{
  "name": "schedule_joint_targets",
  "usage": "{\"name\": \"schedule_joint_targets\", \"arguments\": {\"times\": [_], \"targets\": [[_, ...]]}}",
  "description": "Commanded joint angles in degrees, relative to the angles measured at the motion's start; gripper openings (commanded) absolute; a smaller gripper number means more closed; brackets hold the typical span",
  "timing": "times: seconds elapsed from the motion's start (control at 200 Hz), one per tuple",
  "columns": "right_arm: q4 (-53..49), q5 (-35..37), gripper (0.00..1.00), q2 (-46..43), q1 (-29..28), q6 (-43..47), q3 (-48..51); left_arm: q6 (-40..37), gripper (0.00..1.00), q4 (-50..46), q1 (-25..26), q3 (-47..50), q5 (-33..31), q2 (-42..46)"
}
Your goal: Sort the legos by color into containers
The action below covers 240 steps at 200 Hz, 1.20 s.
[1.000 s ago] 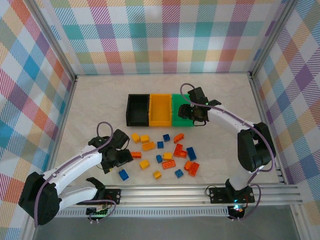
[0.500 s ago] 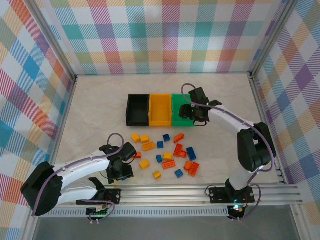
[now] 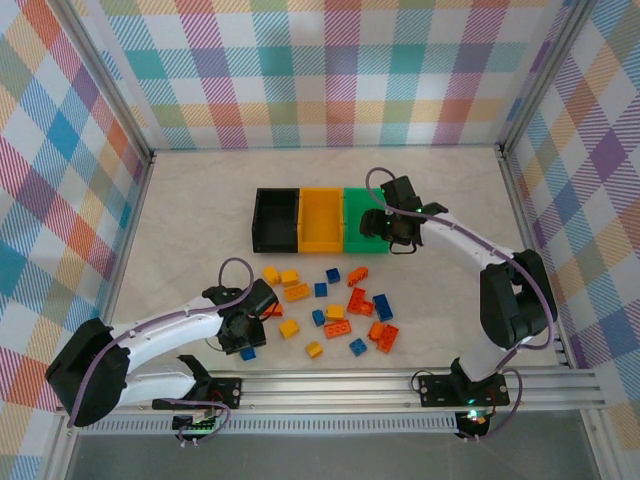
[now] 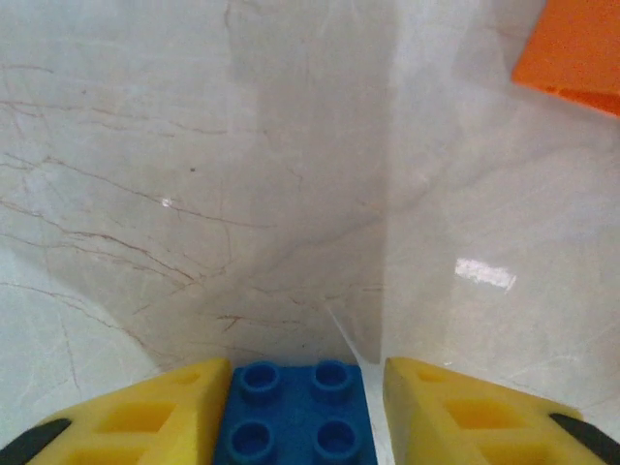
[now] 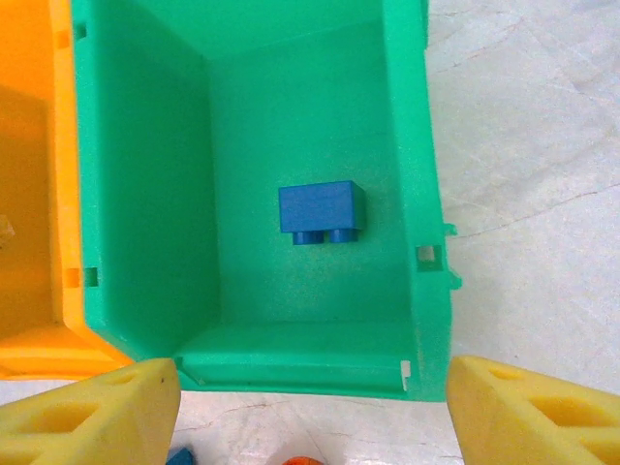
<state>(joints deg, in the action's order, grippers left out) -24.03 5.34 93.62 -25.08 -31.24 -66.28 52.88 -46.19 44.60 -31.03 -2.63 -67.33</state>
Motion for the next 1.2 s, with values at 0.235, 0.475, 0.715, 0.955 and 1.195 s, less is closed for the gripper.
{"name": "schedule_joint_targets", "arguments": {"times": [0.235, 0.475, 0.715, 0.955, 1.195], "targets": [[0.75, 0.14, 0.73, -4.69, 1.69, -1.66, 2.51, 1.08, 0.25, -1.09, 0.70, -4.10, 1.20, 3.66], [1.95, 0.91, 0.74, -10.72, 4.28, -4.23, 8.25, -3.36, 0.23, 5.13, 0.17, -17.05, -1.42, -3.49], [1.06, 0.20, 0.74, -12.87, 5.36, -4.50, 10.90, -13.79, 0.20, 13.88, -1.44, -43.38, -1.77, -26.43], [0.33, -0.24, 0.75, -13.63, 5.44, -4.33, 11.83, -19.23, 0.20, 11.46, -2.61, -70.68, -3.12, -45.87], [-0.29, -0.07, 0.75, -13.91, 5.74, -3.91, 11.96, -20.13, 0.20, 5.63, -3.22, -88.20, -2.72, -59.80]]}}
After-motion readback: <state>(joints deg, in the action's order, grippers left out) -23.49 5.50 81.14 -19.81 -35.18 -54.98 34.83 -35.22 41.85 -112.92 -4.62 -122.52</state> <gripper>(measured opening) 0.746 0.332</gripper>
